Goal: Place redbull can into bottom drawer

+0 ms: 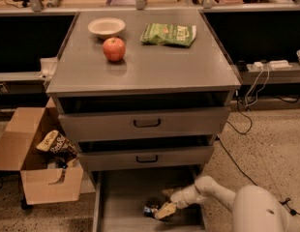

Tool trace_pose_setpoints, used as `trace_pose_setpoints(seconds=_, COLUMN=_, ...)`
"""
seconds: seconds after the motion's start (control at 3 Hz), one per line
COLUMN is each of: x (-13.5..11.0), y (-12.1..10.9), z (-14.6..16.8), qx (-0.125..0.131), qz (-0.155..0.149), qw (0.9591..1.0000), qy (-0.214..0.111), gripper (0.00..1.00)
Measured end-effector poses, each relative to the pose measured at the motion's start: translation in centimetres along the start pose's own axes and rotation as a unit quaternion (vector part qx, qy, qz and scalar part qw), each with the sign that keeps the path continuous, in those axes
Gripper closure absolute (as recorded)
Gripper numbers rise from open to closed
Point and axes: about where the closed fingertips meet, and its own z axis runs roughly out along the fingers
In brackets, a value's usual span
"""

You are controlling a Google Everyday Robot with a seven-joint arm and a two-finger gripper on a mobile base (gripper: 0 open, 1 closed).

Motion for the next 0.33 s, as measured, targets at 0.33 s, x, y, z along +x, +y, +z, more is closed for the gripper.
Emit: trace_pose_setpoints(seconds=0.33, x=-0.79, y=1.22, z=-5.34, qx=-0.022, qz=-0.023, qw=0.9969, qy=-0.071, gripper=0.00)
